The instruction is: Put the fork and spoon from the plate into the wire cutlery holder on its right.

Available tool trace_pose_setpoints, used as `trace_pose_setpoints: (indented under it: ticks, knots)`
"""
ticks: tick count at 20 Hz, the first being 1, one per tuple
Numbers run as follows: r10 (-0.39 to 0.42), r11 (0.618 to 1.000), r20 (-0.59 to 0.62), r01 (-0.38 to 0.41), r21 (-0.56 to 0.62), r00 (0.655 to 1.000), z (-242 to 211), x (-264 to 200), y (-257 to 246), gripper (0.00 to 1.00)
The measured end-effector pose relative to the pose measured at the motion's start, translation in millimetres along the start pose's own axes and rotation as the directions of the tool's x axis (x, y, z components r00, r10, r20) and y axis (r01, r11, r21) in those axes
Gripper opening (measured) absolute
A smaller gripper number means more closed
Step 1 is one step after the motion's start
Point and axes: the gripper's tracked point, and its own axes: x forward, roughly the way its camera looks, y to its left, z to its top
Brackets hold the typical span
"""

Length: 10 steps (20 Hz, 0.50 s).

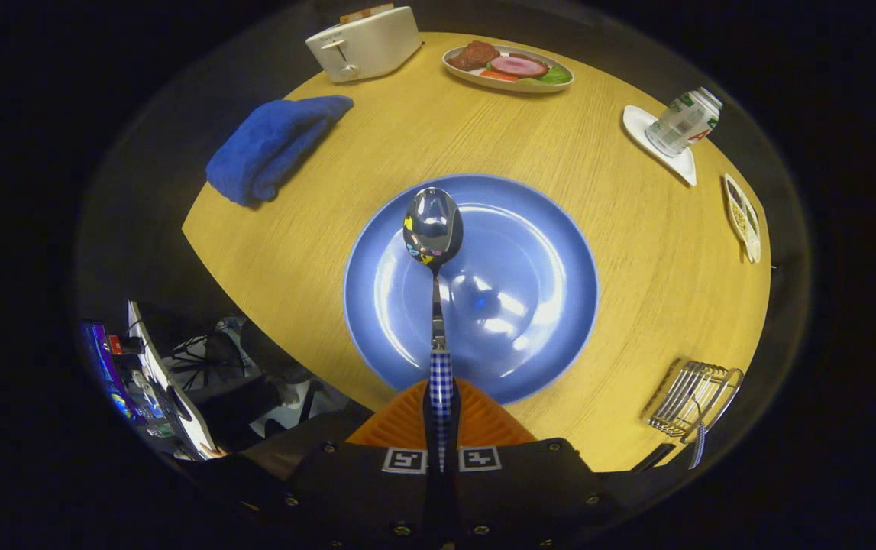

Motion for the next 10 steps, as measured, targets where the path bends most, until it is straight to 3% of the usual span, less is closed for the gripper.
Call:
trace_pose_setpoints:
  ticks: [10]
  knots:
    - [-0.115, 0.986, 0.043, 0.109, 0.124, 0.992, -33.5, -65.1, -45.8, 0.01]
